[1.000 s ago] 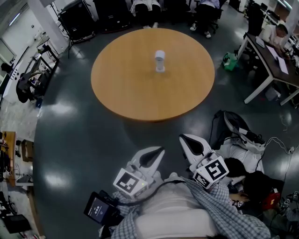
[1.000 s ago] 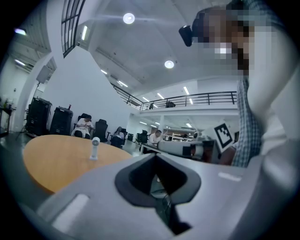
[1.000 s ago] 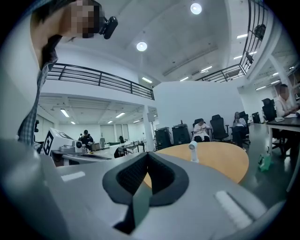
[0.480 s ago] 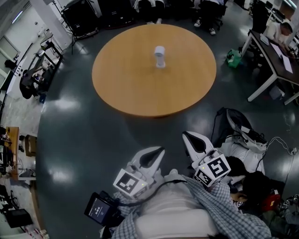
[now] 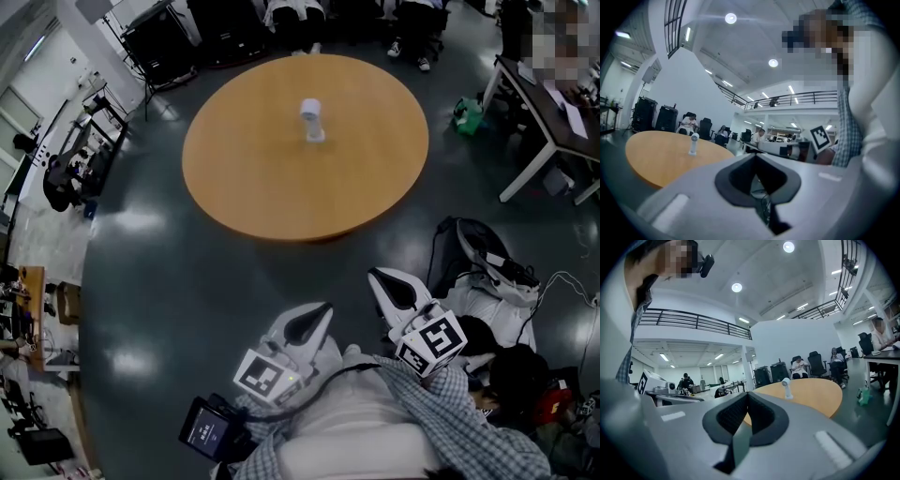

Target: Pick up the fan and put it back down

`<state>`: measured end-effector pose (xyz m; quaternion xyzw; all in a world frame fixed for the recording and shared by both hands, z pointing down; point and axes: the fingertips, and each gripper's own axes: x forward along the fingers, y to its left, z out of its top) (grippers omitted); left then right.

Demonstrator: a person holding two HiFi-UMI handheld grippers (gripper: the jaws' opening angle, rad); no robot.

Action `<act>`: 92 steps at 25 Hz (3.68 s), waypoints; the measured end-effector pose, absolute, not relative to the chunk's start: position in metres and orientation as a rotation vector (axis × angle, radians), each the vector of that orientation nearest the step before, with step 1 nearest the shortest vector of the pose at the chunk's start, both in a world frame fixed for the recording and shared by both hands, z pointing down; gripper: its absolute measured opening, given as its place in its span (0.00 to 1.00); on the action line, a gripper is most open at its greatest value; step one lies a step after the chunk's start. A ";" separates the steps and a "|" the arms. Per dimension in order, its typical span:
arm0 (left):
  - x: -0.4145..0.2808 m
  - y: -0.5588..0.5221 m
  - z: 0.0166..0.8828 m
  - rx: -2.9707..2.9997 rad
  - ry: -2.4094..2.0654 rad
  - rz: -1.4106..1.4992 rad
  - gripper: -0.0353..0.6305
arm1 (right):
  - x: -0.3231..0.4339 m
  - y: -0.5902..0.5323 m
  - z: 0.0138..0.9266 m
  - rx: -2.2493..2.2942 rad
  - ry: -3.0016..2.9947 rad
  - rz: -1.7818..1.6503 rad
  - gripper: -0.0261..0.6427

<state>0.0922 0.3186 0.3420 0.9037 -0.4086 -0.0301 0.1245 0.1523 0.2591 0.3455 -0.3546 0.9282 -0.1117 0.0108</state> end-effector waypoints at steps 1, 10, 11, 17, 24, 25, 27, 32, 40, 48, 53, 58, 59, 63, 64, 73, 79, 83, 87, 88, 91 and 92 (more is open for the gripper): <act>0.092 0.316 0.343 2.635 -1.192 -0.085 0.05 | 0.153 0.258 0.347 -1.110 2.895 -0.352 0.04; 0.083 0.267 0.346 2.682 -1.140 -0.088 0.05 | 0.149 0.219 0.352 -1.186 2.873 -0.339 0.04; 0.081 0.258 0.347 2.686 -1.134 -0.093 0.05 | 0.148 0.211 0.354 -1.194 2.872 -0.337 0.04; 0.061 0.189 0.342 2.712 -1.105 -0.118 0.05 | 0.131 0.146 0.348 -1.226 2.864 -0.294 0.04; 0.017 0.107 0.334 2.726 -1.035 -0.119 0.05 | 0.087 0.062 0.336 -1.279 2.835 -0.286 0.04; 0.011 0.096 0.333 2.731 -1.029 -0.119 0.05 | 0.082 0.051 0.336 -1.290 2.833 -0.283 0.04; 0.001 0.076 0.334 2.752 -1.017 -0.105 0.05 | 0.075 0.029 0.337 -1.314 2.837 -0.265 0.04; -0.023 0.039 0.348 2.762 -0.976 -0.025 0.05 | 0.056 -0.017 0.345 -1.344 2.890 -0.231 0.04; -0.029 0.000 0.359 2.681 -1.004 -0.078 0.05 | 0.044 -0.058 0.382 -1.234 3.063 -0.143 0.04; -0.037 -0.050 0.372 2.601 -1.129 -0.084 0.05 | 0.047 -0.123 0.416 -1.139 3.175 -0.142 0.06; -0.034 -0.064 0.390 2.552 -1.141 -0.021 0.05 | 0.042 -0.155 0.451 -1.074 3.251 -0.190 0.12; -0.036 -0.075 0.403 2.486 -1.179 -0.022 0.05 | 0.031 -0.180 0.486 -1.014 3.325 -0.281 0.22; -0.035 -0.076 0.406 2.476 -1.185 -0.017 0.05 | 0.029 -0.184 0.492 -0.996 3.335 -0.294 0.23; -0.039 -0.081 0.416 2.415 -1.224 -0.017 0.05 | 0.017 -0.199 0.516 -0.936 3.374 -0.316 0.26; -0.039 -0.082 0.418 2.403 -1.229 -0.017 0.05 | 0.014 -0.202 0.520 -0.921 3.385 -0.314 0.27; -0.037 -0.087 0.444 2.331 -1.249 0.003 0.05 | -0.019 -0.222 0.541 -0.764 3.439 -0.192 0.34; -0.033 -0.093 0.448 2.316 -1.241 0.005 0.05 | -0.041 -0.231 0.526 -0.648 3.386 -0.178 0.33; -0.038 -0.092 0.449 2.304 -1.242 -0.007 0.05 | -0.049 -0.231 0.520 -0.642 3.383 -0.119 0.25; -0.046 -0.093 0.446 2.303 -1.244 -0.014 0.05 | -0.052 -0.232 0.516 -0.685 3.365 -0.191 0.25; -0.047 -0.093 0.446 2.305 -1.241 -0.014 0.05 | -0.052 -0.232 0.515 -0.692 3.361 -0.209 0.25; -0.048 -0.091 0.444 2.317 -1.228 -0.015 0.05 | -0.051 -0.227 0.513 -0.705 3.374 -0.188 0.25; -0.049 -0.090 0.444 2.323 -1.225 -0.018 0.05 | -0.051 -0.225 0.512 -0.714 3.376 -0.184 0.25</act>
